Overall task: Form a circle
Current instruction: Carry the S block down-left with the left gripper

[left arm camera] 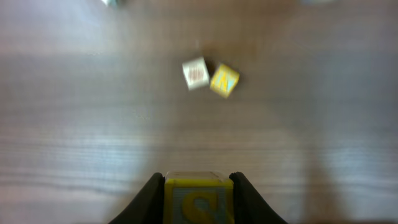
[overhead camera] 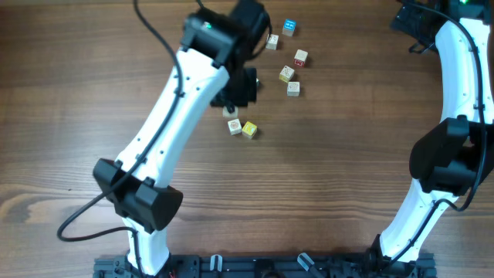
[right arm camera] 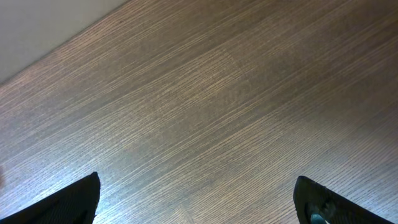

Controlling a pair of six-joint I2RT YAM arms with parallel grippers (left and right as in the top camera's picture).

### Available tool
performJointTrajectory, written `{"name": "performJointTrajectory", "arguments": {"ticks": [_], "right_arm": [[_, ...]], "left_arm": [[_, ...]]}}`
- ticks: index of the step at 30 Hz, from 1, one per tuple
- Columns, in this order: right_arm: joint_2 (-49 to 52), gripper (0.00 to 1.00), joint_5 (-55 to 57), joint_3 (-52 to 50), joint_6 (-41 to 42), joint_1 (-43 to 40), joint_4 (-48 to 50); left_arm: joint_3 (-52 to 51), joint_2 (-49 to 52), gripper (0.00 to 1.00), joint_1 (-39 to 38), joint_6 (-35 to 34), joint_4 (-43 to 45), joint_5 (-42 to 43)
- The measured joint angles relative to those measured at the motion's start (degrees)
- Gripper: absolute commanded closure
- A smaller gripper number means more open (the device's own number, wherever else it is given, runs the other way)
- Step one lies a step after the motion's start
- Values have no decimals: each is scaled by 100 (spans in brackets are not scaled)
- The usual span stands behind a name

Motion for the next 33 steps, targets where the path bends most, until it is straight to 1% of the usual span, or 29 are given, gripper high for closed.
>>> {"name": "performJointTrajectory", "arguments": {"ticks": [5, 8, 12, 15, 18, 20, 21, 25, 26, 28, 30, 31, 33], "right_arm": [[0, 0, 0, 0, 0, 0, 0], [0, 0, 0, 0, 0, 0, 0], [0, 0, -2, 0, 0, 0, 2], [0, 0, 0, 0, 0, 0, 0], [0, 0, 0, 0, -2, 0, 0], [0, 0, 0, 0, 0, 0, -2], [0, 0, 0, 0, -2, 0, -7], [0, 0, 0, -2, -2, 0, -2], [0, 0, 0, -2, 0, 0, -2], [0, 0, -2, -2, -2, 0, 0], [0, 0, 0, -2, 0, 0, 0], [0, 0, 0, -2, 0, 0, 0], [0, 0, 0, -2, 0, 0, 0]], "left_arm": [[-1200, 9, 88, -361, 35, 2, 136], [-1980, 9, 96, -640, 37, 188, 155], [-2868, 11, 95, -820, 44, 868, 155], [-3322, -46, 96, -828, 107, 1316, 155], [-3692, -470, 95, -822, 208, 1635, 155], [-3919, -1058, 96, -804, 328, 1976, 157], [-4157, -1539, 95, -758, 474, 2293, 179], [-5198, -2669, 87, -378, 1117, 3165, 546], [-5403, -2778, 85, -280, 1200, 3359, 612], [-5914, -2918, 85, -48, 1338, 3845, 737], [-6522, -2905, 88, 262, 1456, 4350, 833], [-6839, -2881, 88, 422, 1478, 4590, 922], [-7257, -2876, 83, 575, 1517, 5425, 1078]]}}
